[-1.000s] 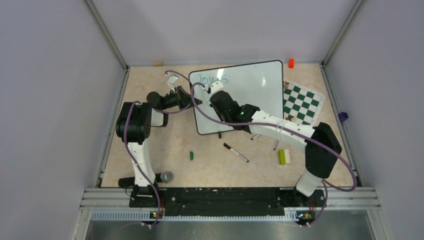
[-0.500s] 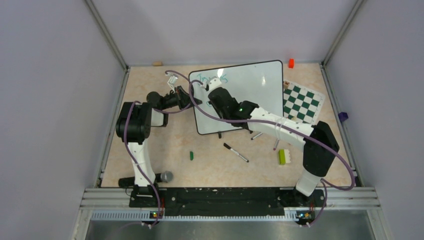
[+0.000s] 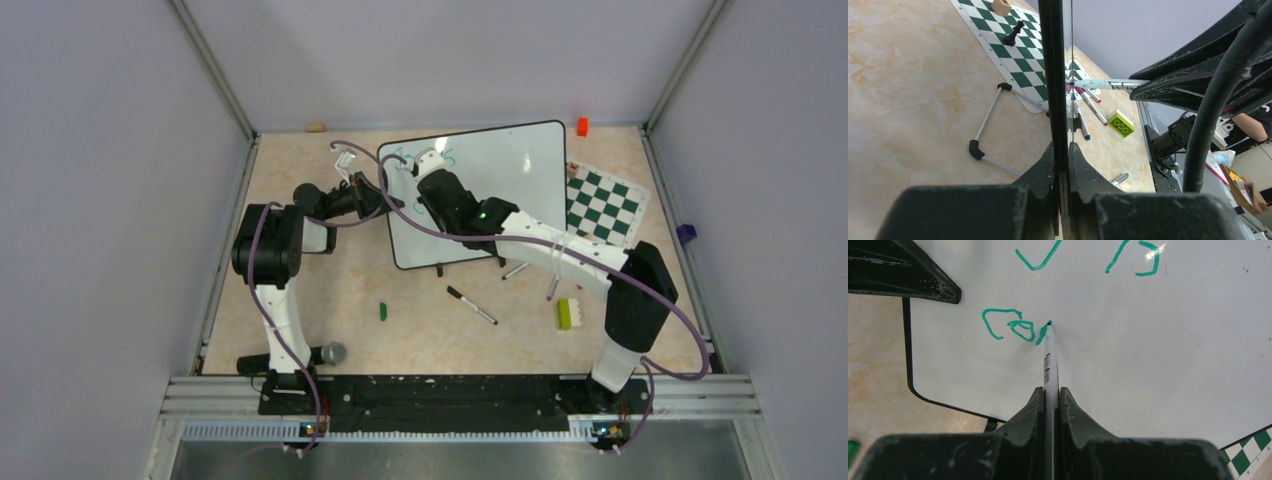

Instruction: Write a sentence on the whiteboard

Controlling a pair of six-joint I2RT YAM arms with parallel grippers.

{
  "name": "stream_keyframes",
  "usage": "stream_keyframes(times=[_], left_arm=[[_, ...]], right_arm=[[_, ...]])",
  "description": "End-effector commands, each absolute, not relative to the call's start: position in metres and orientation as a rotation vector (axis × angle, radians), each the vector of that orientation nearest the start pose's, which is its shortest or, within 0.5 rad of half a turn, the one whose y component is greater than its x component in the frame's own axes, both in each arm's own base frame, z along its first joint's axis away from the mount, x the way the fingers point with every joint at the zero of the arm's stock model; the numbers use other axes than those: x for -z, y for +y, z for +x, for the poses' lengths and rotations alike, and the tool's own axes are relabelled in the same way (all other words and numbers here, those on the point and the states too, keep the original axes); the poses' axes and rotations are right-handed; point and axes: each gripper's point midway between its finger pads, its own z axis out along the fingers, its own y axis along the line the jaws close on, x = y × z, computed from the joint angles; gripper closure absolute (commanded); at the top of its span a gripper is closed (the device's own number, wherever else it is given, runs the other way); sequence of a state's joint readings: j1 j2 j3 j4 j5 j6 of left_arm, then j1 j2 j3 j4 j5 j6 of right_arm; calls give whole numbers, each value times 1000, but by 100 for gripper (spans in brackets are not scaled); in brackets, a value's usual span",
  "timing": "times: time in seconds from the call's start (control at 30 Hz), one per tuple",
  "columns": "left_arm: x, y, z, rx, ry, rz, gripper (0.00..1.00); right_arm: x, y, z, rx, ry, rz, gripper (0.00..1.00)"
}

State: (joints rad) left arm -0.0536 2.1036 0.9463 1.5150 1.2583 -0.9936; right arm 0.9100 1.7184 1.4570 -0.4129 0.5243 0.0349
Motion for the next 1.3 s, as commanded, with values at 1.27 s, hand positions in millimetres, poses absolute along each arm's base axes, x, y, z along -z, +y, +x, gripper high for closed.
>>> stream_keyframes(times=[1.27], left_arm=[[-134,-211,356,1555,1497,917,100]], right_arm=[[-195,279,342,36,2075,-553,100]])
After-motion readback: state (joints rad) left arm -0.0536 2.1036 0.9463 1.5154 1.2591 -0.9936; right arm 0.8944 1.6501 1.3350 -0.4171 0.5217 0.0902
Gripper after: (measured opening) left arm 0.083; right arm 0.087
